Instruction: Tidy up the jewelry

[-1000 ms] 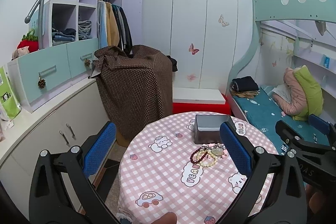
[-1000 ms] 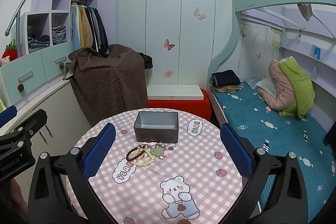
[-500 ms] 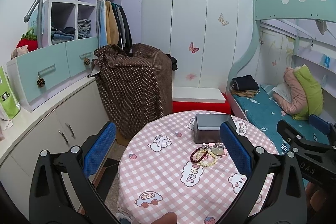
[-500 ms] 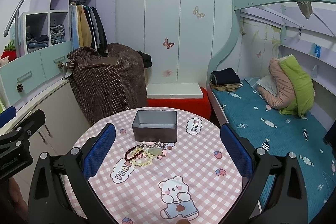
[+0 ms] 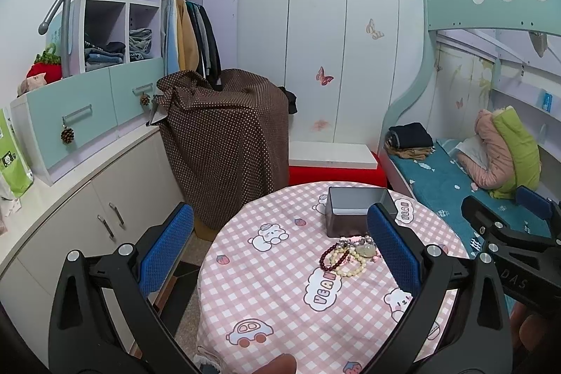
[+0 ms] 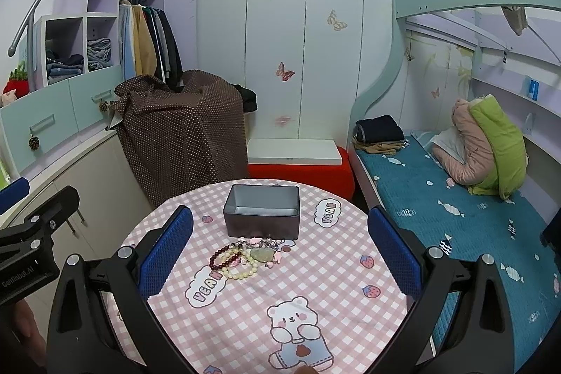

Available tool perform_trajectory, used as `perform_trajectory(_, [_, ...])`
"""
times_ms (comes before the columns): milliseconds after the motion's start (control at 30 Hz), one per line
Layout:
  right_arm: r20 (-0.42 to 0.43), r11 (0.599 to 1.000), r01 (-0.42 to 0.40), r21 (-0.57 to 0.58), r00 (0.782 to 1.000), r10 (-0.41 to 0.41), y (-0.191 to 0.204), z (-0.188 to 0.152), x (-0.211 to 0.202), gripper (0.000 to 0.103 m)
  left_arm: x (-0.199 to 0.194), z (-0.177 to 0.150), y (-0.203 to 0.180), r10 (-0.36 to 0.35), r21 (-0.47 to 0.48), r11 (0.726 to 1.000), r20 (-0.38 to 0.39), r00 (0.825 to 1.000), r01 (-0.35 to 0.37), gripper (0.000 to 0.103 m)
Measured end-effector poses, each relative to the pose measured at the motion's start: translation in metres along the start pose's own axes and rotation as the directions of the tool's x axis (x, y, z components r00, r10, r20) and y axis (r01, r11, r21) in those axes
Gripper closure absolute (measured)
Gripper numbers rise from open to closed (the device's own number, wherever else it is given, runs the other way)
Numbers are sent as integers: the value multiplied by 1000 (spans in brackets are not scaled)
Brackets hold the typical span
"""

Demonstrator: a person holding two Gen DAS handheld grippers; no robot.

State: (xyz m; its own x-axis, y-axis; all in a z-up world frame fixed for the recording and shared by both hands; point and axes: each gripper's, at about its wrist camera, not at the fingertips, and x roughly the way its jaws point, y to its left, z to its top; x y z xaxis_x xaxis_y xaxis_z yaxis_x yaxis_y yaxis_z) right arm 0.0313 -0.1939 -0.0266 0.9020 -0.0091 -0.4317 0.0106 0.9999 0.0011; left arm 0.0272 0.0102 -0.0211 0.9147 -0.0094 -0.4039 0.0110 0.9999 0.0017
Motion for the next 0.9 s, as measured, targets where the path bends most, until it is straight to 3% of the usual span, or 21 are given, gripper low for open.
perform_trajectory(433, [13,1000,6,4,1000,-6,-2,5,-2,7,6,0,0,-3,-1,1000,3,1000,3,4])
perform_trajectory(900, [-36,1000,-8,-3,999,8,-1,-2,24,7,28,-6,-1,5,4,1000,-47,999,-5,5])
